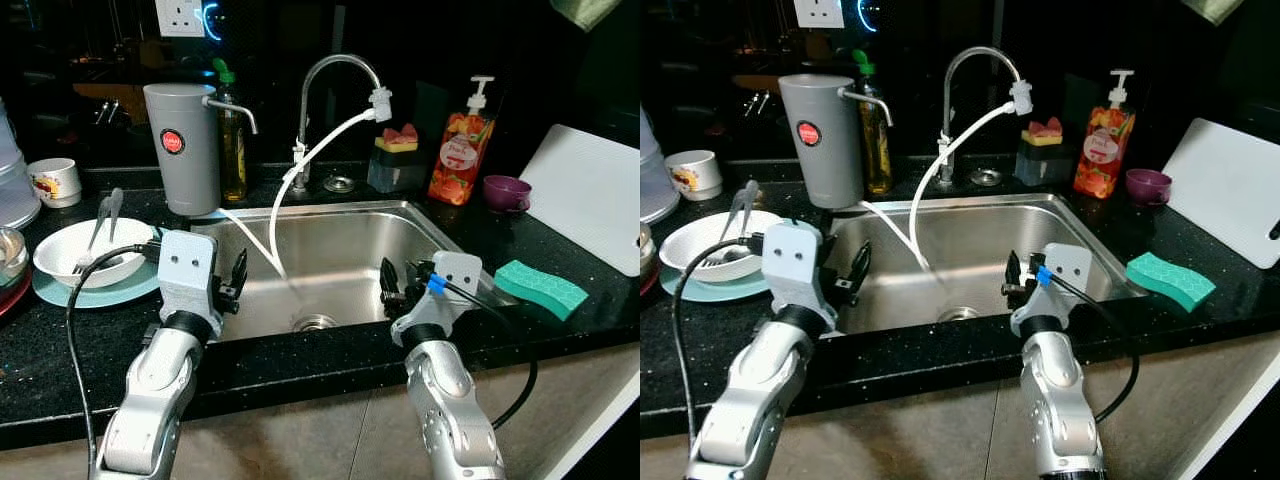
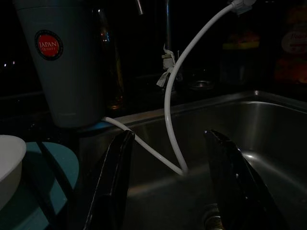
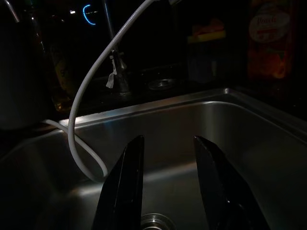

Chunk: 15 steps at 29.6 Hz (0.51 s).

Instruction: Kitchen organization

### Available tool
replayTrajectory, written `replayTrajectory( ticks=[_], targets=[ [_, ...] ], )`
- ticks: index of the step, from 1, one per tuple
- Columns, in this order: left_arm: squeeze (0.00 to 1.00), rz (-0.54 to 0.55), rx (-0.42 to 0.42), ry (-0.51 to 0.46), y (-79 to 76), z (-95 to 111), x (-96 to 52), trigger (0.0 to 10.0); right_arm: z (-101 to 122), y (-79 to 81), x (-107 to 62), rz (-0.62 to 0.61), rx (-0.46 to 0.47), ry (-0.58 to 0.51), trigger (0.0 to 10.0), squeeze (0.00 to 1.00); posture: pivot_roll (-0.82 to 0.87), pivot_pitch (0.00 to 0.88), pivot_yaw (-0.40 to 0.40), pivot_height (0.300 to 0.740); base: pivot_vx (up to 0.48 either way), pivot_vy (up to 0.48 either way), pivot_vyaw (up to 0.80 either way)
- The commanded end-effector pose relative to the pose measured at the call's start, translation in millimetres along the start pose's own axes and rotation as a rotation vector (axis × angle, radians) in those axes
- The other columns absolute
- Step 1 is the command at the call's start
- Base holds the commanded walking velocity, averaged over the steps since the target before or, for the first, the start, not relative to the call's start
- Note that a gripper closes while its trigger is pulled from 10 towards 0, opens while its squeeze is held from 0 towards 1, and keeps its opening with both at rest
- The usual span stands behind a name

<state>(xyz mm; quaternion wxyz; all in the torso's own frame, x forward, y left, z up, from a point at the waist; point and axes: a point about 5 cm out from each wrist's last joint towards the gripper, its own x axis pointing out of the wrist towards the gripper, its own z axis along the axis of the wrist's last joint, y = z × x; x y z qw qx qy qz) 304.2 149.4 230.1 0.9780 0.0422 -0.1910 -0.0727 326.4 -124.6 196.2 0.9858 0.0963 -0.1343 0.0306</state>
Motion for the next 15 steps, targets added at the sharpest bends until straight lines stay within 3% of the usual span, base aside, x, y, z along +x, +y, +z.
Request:
replayTrajectory(
  ticks=[1,15],
  targets=[
    [0.0,-0.003,0.011,0.005,-0.9,-1.7,0.5,10.0,-0.9,-2.2,0.8,-0.003,0.003,0.001,10.0,0.0,0.17,0.033,-0.061,0.74,0.0,0.0,0.0],
    [0.0,-0.001,0.013,0.01,-0.6,-2.8,-0.3,10.0,-0.9,-4.0,1.0,-0.01,0.002,0.003,10.0,0.0,0.17,0.046,-0.062,0.74,0.0,0.0,0.0]
  ],
)
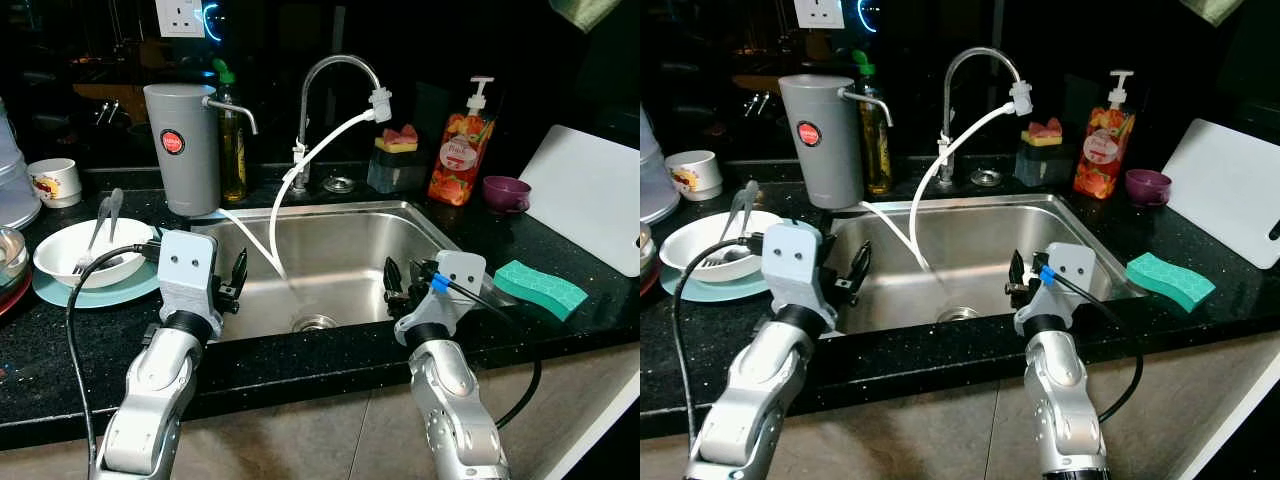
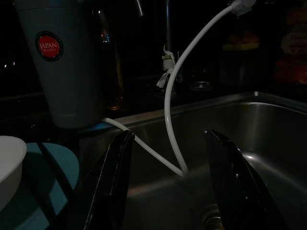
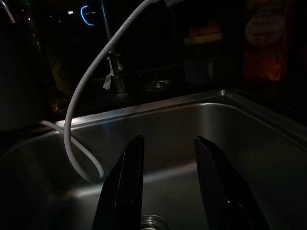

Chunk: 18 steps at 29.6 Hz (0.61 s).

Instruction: Kitchen organization

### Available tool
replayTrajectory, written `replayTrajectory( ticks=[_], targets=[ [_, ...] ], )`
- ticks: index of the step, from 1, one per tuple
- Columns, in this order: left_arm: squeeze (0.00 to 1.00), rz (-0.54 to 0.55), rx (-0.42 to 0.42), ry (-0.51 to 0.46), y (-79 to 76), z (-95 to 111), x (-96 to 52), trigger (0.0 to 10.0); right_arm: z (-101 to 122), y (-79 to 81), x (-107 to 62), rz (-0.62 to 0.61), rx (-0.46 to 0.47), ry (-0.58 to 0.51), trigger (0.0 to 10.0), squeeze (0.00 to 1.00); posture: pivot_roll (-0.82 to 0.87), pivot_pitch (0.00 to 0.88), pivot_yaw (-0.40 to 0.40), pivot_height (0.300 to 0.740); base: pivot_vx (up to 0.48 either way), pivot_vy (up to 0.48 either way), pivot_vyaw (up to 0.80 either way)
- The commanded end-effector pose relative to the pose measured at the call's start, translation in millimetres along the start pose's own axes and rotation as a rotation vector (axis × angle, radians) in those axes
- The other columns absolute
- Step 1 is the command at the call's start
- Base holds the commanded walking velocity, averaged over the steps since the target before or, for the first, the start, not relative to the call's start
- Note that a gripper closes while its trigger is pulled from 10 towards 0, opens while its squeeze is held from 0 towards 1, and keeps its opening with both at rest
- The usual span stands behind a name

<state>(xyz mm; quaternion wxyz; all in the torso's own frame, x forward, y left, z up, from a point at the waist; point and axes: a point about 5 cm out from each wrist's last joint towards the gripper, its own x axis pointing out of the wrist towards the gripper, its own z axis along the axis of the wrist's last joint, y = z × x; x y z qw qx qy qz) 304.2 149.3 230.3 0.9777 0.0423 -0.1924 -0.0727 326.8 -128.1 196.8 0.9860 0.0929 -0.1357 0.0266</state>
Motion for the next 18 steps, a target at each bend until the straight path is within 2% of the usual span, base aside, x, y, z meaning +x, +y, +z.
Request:
replayTrajectory(
  ticks=[1,18],
  targets=[
    [0.0,-0.001,0.013,0.013,-0.6,-3.0,-0.3,10.0,-2.1,-0.6,0.5,-0.003,0.01,0.006,10.0,0.0,0.17,0.046,-0.062,0.74,0.0,0.0,0.0],
    [0.0,-0.006,0.016,0.016,-0.8,-2.8,-0.8,10.0,-1.8,-2.4,0.4,-0.012,0.01,0.004,10.0,0.0,0.18,0.048,-0.061,0.74,0.0,0.0,0.0]
  ],
)
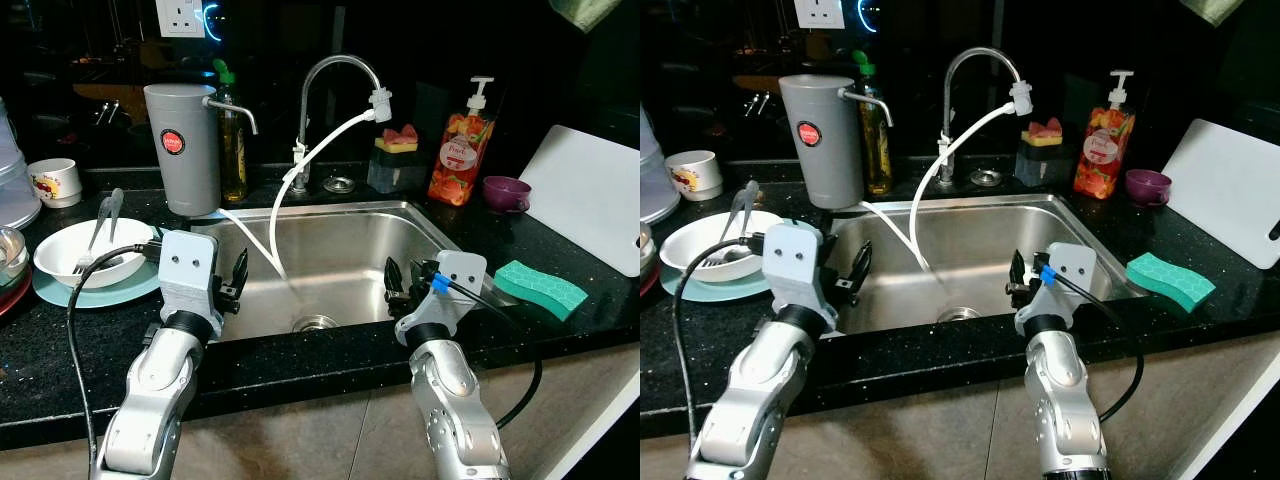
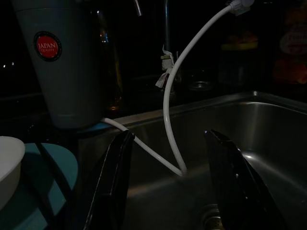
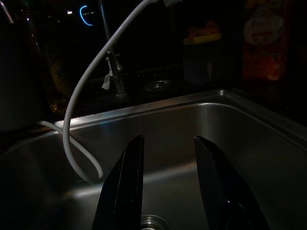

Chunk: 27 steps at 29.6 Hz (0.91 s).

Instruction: Kitchen organization

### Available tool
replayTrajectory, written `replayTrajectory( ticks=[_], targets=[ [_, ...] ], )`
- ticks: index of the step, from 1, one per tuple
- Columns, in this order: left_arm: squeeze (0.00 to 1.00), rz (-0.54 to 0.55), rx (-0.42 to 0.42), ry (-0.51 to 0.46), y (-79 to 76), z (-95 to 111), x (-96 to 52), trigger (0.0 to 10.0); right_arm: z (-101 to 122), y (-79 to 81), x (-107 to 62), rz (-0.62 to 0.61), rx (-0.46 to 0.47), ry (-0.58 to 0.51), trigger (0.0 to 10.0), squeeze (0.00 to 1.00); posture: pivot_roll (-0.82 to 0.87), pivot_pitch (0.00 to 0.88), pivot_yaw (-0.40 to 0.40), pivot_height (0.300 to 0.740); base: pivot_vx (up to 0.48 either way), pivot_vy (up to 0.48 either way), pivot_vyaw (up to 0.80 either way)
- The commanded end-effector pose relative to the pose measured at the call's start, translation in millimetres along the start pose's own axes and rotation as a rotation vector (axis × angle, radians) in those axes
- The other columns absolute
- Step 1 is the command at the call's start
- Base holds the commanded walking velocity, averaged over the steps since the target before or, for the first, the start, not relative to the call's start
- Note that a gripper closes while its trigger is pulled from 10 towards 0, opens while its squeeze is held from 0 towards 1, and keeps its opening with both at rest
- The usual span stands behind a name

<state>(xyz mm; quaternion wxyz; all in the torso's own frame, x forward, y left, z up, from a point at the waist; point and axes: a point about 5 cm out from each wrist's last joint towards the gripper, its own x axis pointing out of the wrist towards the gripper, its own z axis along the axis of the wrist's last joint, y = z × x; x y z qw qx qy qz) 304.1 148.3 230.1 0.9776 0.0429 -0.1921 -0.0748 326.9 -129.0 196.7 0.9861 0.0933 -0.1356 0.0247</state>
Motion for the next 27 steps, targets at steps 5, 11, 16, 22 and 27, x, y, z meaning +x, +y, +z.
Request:
replayTrajectory(
  ticks=[5,11,16,22,27],
  targets=[
    [0.0,-0.002,0.018,0.015,0.8,-2.7,-0.8,10.0,-2.5,-0.9,0.7,-0.007,0.012,0.006,10.0,0.0,0.18,0.047,-0.06,0.74,0.0,0.0,0.0],
    [0.0,-0.002,0.019,0.013,1.3,-2.1,0.0,10.0,-3.1,0.1,1.3,-0.006,0.014,0.007,10.0,0.0,0.18,0.046,-0.061,0.74,0.0,0.0,0.0],
    [0.0,-0.002,0.02,0.013,1.7,-2.1,0.0,10.0,-2.3,0.7,1.6,-0.006,0.017,0.004,10.0,0.0,0.18,0.045,-0.06,0.74,0.0,0.0,0.0],
    [0.0,-0.003,0.018,0.009,1.3,-1.6,0.5,10.0,-2.5,1.0,1.7,-0.006,0.019,0.003,10.0,0.0,0.18,0.04,-0.06,0.74,0.0,0.0,0.0],
    [0.0,-0.007,0.018,0.007,0.3,-1.0,0.8,10.0,-2.8,0.7,2.2,-0.005,0.018,0.003,10.0,0.0,0.18,0.044,-0.059,0.74,0.0,0.0,0.0]
  ],
)
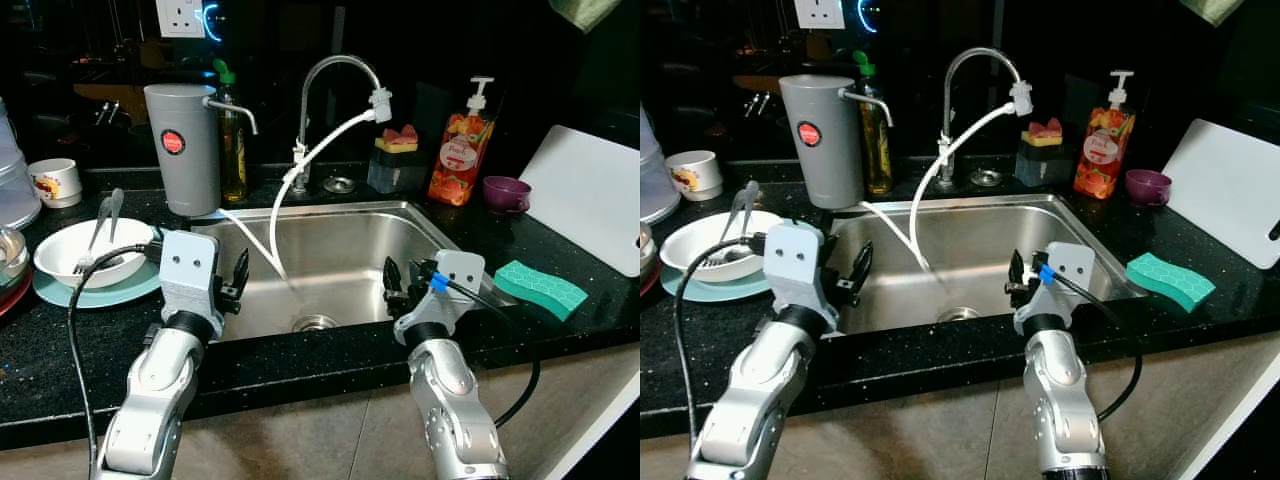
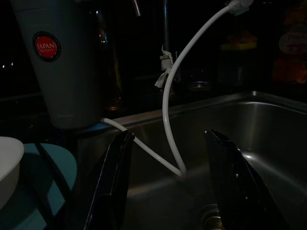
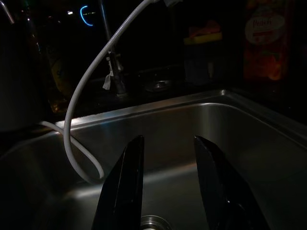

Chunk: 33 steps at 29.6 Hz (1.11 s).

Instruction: Kitchen organization

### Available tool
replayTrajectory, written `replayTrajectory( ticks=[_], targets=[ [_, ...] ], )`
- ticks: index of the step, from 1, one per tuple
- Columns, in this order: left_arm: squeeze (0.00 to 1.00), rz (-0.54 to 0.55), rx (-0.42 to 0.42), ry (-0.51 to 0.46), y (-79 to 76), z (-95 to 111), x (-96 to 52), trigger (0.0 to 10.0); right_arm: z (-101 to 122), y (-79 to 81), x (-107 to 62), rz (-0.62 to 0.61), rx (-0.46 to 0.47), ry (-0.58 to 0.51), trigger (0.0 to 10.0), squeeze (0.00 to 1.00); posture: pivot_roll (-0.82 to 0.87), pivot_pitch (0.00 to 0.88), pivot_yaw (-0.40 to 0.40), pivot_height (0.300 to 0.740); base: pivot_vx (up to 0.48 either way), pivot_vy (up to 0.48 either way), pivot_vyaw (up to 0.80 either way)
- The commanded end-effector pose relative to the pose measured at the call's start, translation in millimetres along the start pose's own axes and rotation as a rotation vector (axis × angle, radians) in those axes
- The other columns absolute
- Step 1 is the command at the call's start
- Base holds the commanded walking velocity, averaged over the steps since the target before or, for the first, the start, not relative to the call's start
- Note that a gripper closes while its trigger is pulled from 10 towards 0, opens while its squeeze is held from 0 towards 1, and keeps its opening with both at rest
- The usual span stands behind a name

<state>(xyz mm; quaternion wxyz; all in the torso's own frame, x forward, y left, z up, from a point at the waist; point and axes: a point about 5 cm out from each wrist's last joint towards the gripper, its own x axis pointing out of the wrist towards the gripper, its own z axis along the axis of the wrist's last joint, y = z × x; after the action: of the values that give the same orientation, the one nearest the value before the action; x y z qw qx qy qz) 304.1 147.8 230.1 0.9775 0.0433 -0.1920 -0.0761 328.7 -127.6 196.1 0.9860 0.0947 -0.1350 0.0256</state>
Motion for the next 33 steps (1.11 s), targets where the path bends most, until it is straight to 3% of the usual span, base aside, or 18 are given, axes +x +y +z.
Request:
replayTrajectory(
  ticks=[1,10,25,29,33],
  targets=[
    [0.0,-0.004,0.018,0.006,0.8,-1,0.8,10.0,-1,-0.4,0.5,-0.007,0.015,0.002,10.0,0.0,0.18,0.044,-0.059,0.74,0.0,0.0,0.0],
    [0.0,-0.009,0.015,0.004,-1.3,0,1.7,10.0,-1,-0.1,1.1,-0.007,0.015,0.0,10.0,0.0,0.18,0.043,-0.058,0.74,0.0,0.0,0.0],
    [0.0,-0.044,0.002,0.086,-8.6,-8,0.5,10.0,3,-7.7,-0.6,-0.024,-0.009,-0.002,10.0,0.0,0.14,0.034,-0.051,0.74,0.0,0.0,0.0],
    [0.0,-0.085,0.056,0.151,-9.9,-12,6.5,10.0,2,-11.3,-2.6,-0.04,-0.02,0.006,10.0,0.0,0.14,0.009,-0.036,0.74,0.0,0.0,0.0],
    [0.0,-0.136,0.158,0.279,-13.5,-23,10.0,10.0,10,-4.7,-0.5,0.008,-0.066,-0.016,10.0,0.0,0.13,0.0,-0.029,0.74,0.0,0.0,0.0]
  ],
)
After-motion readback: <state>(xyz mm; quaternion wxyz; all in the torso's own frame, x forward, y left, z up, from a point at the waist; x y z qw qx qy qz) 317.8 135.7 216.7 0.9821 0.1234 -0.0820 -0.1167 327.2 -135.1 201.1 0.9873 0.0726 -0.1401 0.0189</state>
